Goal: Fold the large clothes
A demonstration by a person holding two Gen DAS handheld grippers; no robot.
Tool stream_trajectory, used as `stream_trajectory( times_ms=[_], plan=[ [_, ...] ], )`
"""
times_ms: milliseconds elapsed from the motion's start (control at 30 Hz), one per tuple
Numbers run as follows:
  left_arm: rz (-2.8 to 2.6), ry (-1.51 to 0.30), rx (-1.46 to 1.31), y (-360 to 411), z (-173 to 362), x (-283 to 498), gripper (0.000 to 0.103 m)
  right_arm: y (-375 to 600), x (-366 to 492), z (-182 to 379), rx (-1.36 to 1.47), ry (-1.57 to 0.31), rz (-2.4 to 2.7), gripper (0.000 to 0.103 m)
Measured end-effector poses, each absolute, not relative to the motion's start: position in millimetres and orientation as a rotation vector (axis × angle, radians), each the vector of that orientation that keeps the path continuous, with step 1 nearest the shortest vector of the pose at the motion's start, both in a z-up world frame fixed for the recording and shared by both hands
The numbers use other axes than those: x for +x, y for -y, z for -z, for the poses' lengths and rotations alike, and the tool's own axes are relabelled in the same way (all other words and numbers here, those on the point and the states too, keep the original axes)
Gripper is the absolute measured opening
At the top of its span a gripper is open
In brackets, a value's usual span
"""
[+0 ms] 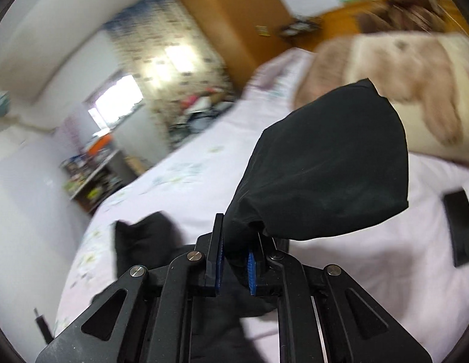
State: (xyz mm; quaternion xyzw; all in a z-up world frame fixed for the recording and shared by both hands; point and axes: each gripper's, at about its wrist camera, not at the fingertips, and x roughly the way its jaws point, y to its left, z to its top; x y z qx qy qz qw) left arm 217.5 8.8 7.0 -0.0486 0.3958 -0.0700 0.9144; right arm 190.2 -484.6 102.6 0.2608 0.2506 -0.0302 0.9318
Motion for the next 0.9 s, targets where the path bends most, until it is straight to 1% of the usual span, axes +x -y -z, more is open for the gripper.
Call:
stream_trajectory(
  times_ms=[133,300,433,600,700,767,833,867,900],
  plan=[
    [0.134,-0.790,-0.125,-23.1,-17.9,205.5,0.061,425.9,206.2,-122.3,0.464,-0.526,-0.074,0.012],
    [0.125,-0.766,-0.173,-42.9,-24.6,189.7,0.061,348.0,231.2,-113.4,0.397,-0.609,-0.211,0.012],
    [0.104,-0.756,-0.199,-60.4,-25.0,178.4,0.061,289.5,252.9,-82.1,0.338,-0.702,-0.290,0.012],
    [0.076,-0.765,-0.228,-82.8,-20.7,172.6,0.061,233.7,275.1,-19.9,0.266,-0.845,-0.342,0.012],
    [0.053,-0.767,-0.236,-92.4,-18.0,171.5,0.061,209.0,283.3,17.6,0.245,-0.934,-0.358,0.015],
    [0.041,-0.777,-0.250,-98.6,-14.9,172.1,0.061,200.2,290.4,40.7,0.239,-0.991,-0.373,0.019],
    [0.039,-0.782,-0.265,-102.9,-12.8,173.1,0.061,193.8,294.2,56.3,0.250,-1.042,-0.386,0.028],
    [0.041,-0.782,-0.270,-103.5,-13.1,174.8,0.061,193.6,291.6,60.2,0.255,-1.045,-0.389,0.029],
    [0.043,-0.779,-0.271,-103.2,-14.4,176.1,0.061,193.1,287.1,58.6,0.254,-1.035,-0.403,0.035]
  ],
)
